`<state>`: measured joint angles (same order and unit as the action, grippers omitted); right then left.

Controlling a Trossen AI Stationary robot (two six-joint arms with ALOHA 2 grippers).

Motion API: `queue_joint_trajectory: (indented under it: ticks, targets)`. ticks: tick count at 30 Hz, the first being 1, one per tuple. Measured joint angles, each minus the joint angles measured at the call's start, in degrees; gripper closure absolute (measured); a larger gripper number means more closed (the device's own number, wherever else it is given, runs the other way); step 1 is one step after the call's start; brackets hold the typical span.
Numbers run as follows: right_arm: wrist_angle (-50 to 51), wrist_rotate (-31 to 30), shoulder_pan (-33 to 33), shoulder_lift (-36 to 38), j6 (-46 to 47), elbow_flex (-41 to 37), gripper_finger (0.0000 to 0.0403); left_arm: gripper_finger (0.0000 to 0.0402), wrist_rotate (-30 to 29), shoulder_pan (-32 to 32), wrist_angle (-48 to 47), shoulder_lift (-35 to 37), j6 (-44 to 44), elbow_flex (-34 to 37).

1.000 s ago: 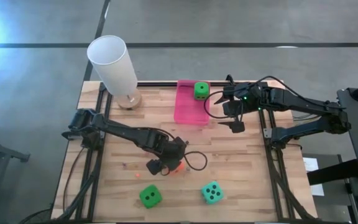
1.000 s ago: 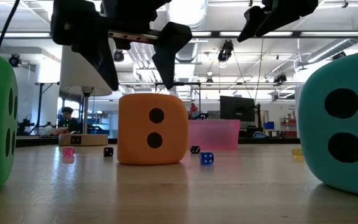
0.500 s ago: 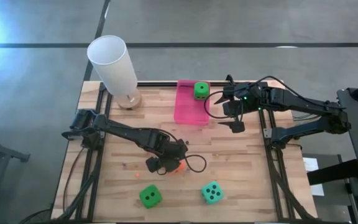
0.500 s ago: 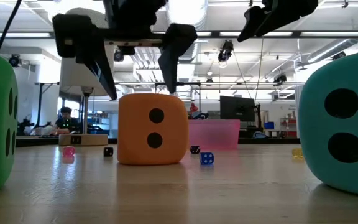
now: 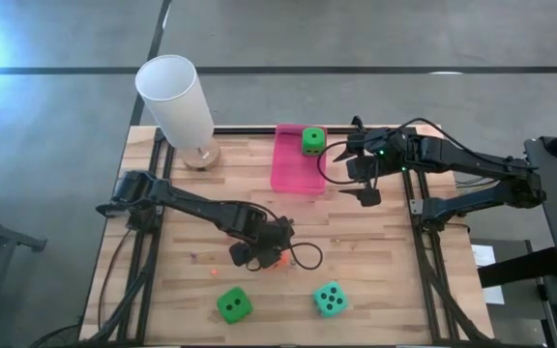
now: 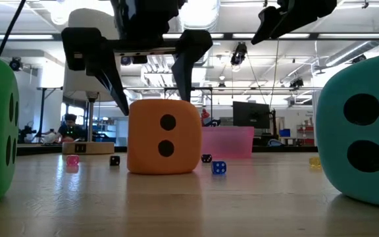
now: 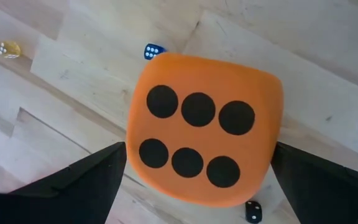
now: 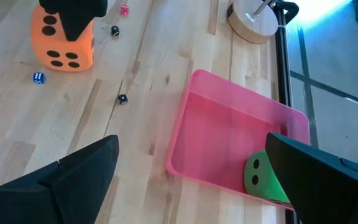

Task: Pick & Place Dice
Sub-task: Put the big orange dice into the red container

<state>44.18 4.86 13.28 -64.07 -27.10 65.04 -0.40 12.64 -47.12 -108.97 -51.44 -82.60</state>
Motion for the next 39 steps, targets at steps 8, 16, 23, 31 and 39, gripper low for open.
queue_joint_trajectory:
  ticks: [8,16,23,31,39]
  targets:
    - [0.01,0.00,0.00,0.00,-0.03,0.00,0.0003,0.0008,0.00,0.02,0.69,0.00,-4.06,0.19]
    - [-0.02,0.00,0.00,0.01,-0.03,0.00,0.0003,0.0016,0.42,0.02,1.37,-0.51,-5.79,0.53]
    - [-0.02,0.00,0.00,0.02,0.03,0.00,0.0003,0.0020,0.44,0.07,1.87,-0.48,-2.95,1.06]
    - [-0.01,0.00,0.00,0.02,0.01,0.00,0.0003,0.0020,0.46,0.69,0.00,0.22,1.07,0.78]
    - [0.00,0.02,-0.02,0.02,0.03,0.00,0.0003,0.0014,0.57,1.38,-0.23,0.92,3.45,0.46]
